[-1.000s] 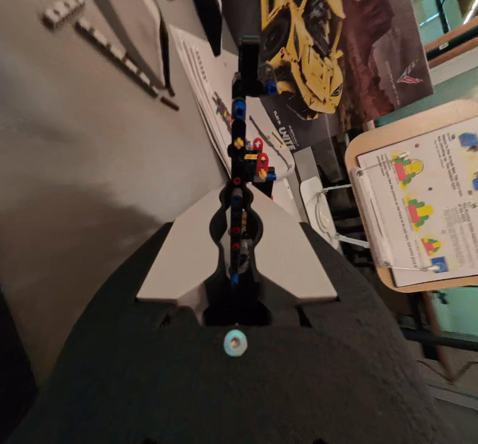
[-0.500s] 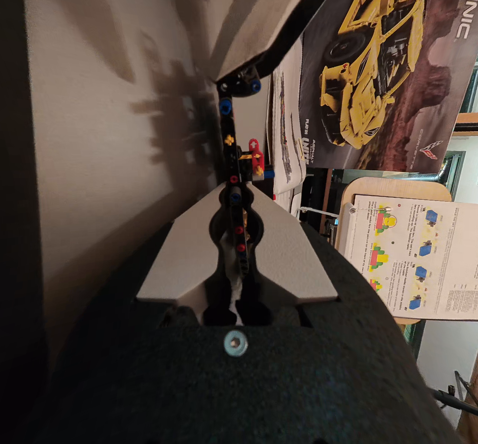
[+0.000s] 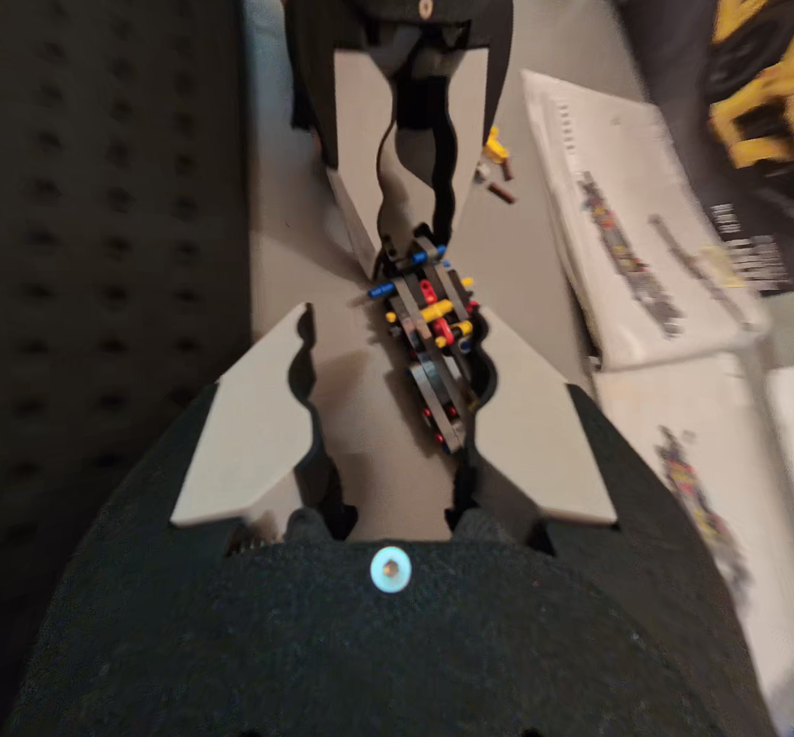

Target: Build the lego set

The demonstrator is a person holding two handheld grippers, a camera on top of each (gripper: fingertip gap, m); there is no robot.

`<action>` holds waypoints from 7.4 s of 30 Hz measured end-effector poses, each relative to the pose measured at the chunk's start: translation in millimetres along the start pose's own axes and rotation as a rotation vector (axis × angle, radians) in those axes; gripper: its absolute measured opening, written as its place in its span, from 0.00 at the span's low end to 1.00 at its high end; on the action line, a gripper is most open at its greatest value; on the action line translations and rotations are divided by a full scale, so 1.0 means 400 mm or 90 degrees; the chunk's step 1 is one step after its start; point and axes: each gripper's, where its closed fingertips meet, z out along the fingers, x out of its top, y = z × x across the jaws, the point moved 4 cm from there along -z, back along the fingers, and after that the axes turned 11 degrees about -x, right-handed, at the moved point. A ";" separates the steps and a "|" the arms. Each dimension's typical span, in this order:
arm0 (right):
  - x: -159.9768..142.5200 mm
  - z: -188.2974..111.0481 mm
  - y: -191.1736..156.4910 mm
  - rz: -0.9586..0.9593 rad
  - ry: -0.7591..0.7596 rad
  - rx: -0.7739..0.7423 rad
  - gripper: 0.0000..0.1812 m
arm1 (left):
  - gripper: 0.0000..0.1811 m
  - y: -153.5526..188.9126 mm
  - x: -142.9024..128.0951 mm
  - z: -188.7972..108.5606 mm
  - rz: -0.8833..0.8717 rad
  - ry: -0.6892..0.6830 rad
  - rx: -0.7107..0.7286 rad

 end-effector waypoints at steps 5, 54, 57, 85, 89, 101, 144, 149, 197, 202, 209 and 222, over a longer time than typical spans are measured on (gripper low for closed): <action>-0.015 0.085 0.024 -0.015 -0.112 0.211 0.49 | 0.24 0.010 0.002 0.007 0.022 0.011 0.016; -0.028 0.158 0.026 -0.141 -0.136 0.347 0.35 | 0.23 0.013 -0.008 0.006 -0.015 0.027 -0.014; -0.029 0.158 0.027 -0.145 -0.133 0.351 0.35 | 0.23 0.014 -0.008 0.006 -0.011 0.026 -0.010; 0.007 0.118 0.054 -0.035 -0.066 0.317 0.30 | 0.23 0.013 -0.006 0.007 -0.015 0.029 -0.016; -0.002 0.101 0.037 -0.038 -0.100 0.335 0.28 | 0.23 0.011 -0.007 0.007 -0.029 0.031 -0.029; -0.012 0.119 0.011 -0.117 -0.118 0.299 0.23 | 0.23 0.011 -0.007 0.008 -0.035 0.031 -0.035; -0.019 0.123 -0.008 -0.182 -0.126 0.279 0.16 | 0.23 0.011 -0.009 0.007 -0.024 0.028 -0.040; -0.020 0.126 -0.004 -0.196 -0.123 0.272 0.12 | 0.23 0.014 -0.008 0.008 -0.015 0.026 -0.036; 0.012 0.138 0.092 -0.072 -0.087 0.301 0.18 | 0.23 0.021 -0.003 0.005 0.075 0.027 -0.004; -0.007 -0.015 0.245 0.130 0.010 0.168 0.19 | 0.23 0.024 -0.010 -0.001 0.061 0.028 -0.014; -0.221 -0.209 0.266 0.463 0.085 -0.049 0.18 | 0.23 0.030 -0.017 -0.006 0.022 0.033 -0.043; -0.282 -0.308 0.173 0.584 0.158 -0.302 0.10 | 0.24 0.029 -0.024 -0.007 0.002 0.027 -0.029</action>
